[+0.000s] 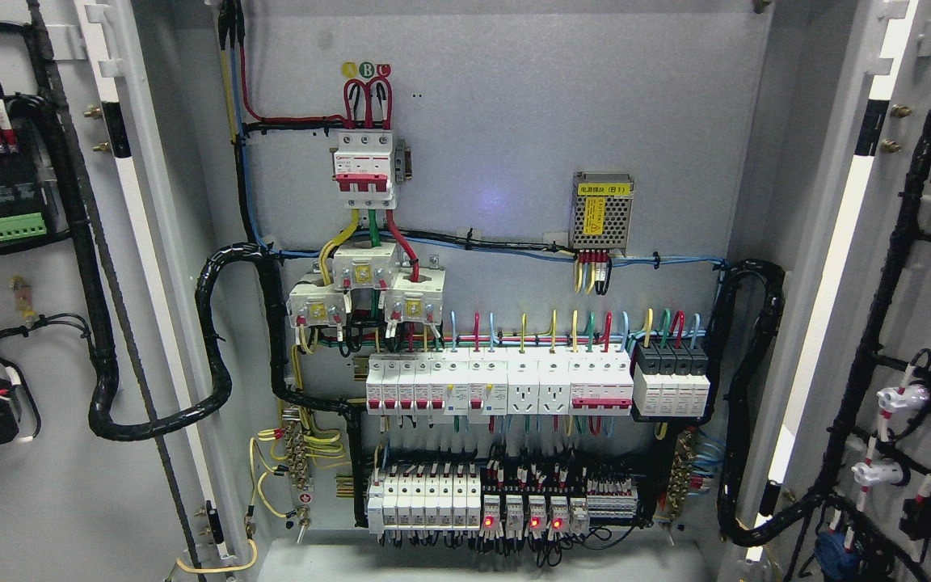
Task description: Open door with both hands
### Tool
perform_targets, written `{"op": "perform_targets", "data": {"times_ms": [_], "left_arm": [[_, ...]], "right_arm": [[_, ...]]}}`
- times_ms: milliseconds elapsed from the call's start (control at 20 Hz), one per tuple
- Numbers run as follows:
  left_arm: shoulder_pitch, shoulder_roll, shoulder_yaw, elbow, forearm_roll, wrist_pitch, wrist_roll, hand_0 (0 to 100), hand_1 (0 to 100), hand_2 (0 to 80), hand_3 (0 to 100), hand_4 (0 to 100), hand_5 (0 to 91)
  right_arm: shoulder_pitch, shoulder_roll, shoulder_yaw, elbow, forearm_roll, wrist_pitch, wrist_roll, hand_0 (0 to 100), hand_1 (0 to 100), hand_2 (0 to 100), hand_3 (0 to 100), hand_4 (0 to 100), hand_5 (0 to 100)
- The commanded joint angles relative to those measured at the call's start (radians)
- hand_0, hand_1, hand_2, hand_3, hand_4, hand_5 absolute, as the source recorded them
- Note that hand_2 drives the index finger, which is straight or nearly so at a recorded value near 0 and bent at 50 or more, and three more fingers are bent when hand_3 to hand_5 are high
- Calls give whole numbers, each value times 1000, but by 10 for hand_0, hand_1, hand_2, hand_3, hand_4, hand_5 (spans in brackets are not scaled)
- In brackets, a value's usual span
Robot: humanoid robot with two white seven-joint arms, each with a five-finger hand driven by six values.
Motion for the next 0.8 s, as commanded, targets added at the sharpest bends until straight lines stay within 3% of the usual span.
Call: {"op": "perform_targets", "data": {"times_ms": [0, 500, 751], "left_arm": [[89, 2, 25, -124, 0, -4, -2, 0, 0, 0, 0, 0, 0], [265, -29, 52, -199, 2, -65, -2, 0, 0, 0, 0, 0, 0], [337, -62, 46, -201, 2, -88, -3, 0, 0, 0, 0, 0, 0]], "right_arm": [[30, 49, -93, 15, 0, 1, 1, 0, 0, 0, 0, 0, 0], [48, 63, -129, 24, -2, -1, 1, 0, 0, 0, 0, 0, 0], [95, 61, -130, -8, -55, -4, 4, 0, 0, 0, 0, 0, 0]]}}
